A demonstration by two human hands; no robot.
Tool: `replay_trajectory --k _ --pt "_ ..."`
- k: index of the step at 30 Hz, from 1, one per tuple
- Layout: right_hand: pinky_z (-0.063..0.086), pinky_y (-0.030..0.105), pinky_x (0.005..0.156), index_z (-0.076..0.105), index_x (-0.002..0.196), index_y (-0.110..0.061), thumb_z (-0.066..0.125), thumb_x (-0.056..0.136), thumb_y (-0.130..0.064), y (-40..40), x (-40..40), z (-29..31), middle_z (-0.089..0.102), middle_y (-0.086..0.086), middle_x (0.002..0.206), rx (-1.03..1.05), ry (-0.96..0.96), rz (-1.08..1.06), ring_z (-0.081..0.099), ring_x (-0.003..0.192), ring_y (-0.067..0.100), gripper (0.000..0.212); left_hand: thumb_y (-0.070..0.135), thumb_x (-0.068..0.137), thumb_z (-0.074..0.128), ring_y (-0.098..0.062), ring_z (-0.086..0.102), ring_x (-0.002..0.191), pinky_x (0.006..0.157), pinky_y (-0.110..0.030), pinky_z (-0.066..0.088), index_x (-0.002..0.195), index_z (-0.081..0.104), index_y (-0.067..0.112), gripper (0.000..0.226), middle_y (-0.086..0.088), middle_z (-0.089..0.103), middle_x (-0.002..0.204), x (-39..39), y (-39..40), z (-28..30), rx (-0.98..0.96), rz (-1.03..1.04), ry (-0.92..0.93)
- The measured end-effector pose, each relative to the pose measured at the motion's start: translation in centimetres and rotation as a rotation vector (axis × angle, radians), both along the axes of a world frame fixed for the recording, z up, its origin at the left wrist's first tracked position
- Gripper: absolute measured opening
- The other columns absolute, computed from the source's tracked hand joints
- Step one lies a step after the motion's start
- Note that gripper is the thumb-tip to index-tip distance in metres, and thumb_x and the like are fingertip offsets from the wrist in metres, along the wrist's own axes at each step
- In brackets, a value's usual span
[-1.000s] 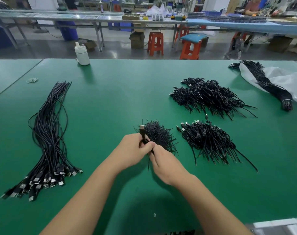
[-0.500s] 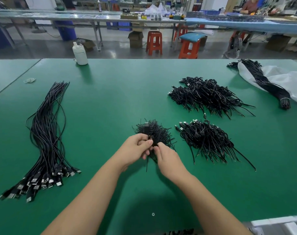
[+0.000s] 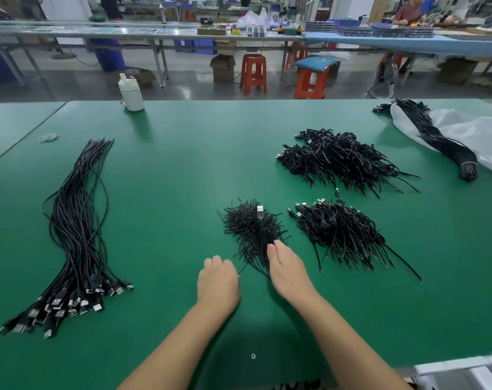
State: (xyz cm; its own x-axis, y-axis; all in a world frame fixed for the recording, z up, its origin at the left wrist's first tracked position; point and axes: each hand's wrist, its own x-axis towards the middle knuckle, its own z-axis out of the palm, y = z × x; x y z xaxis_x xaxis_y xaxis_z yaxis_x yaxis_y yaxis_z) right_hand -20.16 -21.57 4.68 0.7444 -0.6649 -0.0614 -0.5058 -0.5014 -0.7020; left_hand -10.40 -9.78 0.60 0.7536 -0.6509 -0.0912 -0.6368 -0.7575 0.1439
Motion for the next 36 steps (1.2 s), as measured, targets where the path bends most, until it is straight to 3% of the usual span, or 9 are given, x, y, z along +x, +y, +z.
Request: replay_trajectory --k 6,11,16,22,26,28,32,34,36 --pt "0.041 0.037 0.088 0.055 0.106 -0.009 0.027 0.107 -0.037 -0.4 -0.4 0.2 0.059 -0.001 0.101 0.116 -0.046 -0.014 0.055 0.100 0.022 0.040 0.018 0.098 0.051 -0.024 0.058 0.093 0.078 -0.034 0.047 0.095 0.051 0.016 0.003 -0.004 0.062 0.101 3.7 2.2 2.6 -0.042 0.016 0.209" --pt "0.037 0.035 0.070 0.041 0.081 -0.018 0.028 0.106 -0.038 1.1 -0.1 1.0 0.046 -0.008 0.076 0.175 -0.130 0.099 0.043 0.072 0.012 0.035 0.020 0.097 0.057 -0.016 0.061 0.097 0.084 -0.025 0.044 0.104 0.068 0.017 0.013 0.001 0.069 0.106 4.2 2.6 4.5 -0.277 0.060 0.325" --pt "0.043 0.041 0.069 0.043 0.081 -0.017 0.030 0.106 -0.033 2.5 0.5 1.1 0.045 -0.003 0.065 0.219 -0.115 0.245 0.044 0.063 0.017 0.033 0.019 0.092 0.063 -0.003 0.053 0.071 0.064 -0.013 0.035 0.078 0.063 0.032 0.019 0.012 0.063 0.078 2.2 1.5 6.1 -0.580 0.006 0.320" --pt "0.049 0.041 0.067 0.046 0.089 -0.023 0.030 0.107 -0.029 2.4 0.3 0.7 0.046 0.000 0.060 0.372 -0.120 0.231 0.053 0.056 0.019 0.025 0.017 0.092 0.063 -0.016 0.056 0.078 0.076 -0.032 0.045 0.083 0.069 0.020 0.011 0.000 0.061 0.082 1.4 1.4 6.3 -0.610 -0.102 0.320" --pt "0.048 0.044 0.067 0.045 0.089 -0.008 0.033 0.107 -0.026 2.4 0.4 0.8 0.045 0.002 0.063 0.415 -0.173 0.144 0.054 0.058 0.021 0.029 0.018 0.092 0.065 -0.015 0.057 0.080 0.082 -0.032 0.046 0.084 0.069 0.025 0.011 0.000 0.062 0.085 1.0 1.5 6.1 -0.596 -0.169 0.362" --pt "0.047 0.045 0.068 0.042 0.082 -0.010 0.033 0.107 -0.026 2.5 0.5 0.8 0.046 0.003 0.062 0.396 -0.170 0.094 0.054 0.057 0.020 0.031 0.016 0.091 0.064 -0.015 0.057 0.084 0.081 -0.032 0.047 0.091 0.070 0.020 0.007 0.002 0.059 0.088 0.7 1.5 6.2 -0.562 -0.235 0.255" --pt "0.046 0.044 0.062 0.041 0.078 -0.013 0.034 0.106 -0.024 2.3 0.7 0.9 0.041 0.000 0.057 0.516 -0.175 0.040 0.046 0.048 0.017 0.031 0.010 0.080 0.073 -0.024 0.055 0.080 0.066 -0.037 0.050 0.078 0.065 0.013 0.009 -0.003 0.059 0.082 0.7 1.5 7.0 -0.519 -0.497 -0.338" --pt "0.044 0.039 0.055 0.043 0.080 -0.013 0.035 0.107 -0.022 2.2 0.6 1.0 0.033 -0.003 0.057 0.701 -0.215 0.082 0.034 0.046 0.014 0.030 0.005 0.076 0.066 -0.026 0.057 0.095 0.076 -0.035 0.048 0.078 0.064 0.013 0.009 -0.005 0.065 0.093 0.9 1.3 7.7 -0.557 -0.683 -0.471" --pt "0.042 0.032 0.048 0.045 0.082 -0.014 0.035 0.107 -0.025 2.0 0.3 1.2 0.028 -0.004 0.058 0.834 -0.216 0.144 0.027 0.049 0.014 0.029 0.002 0.079 0.056 -0.025 0.058 0.120 0.096 -0.037 0.046 0.083 0.065 0.013 0.015 -0.005 0.069 0.109 1.3 1.1 8.3 -0.548 -0.810 -0.448"
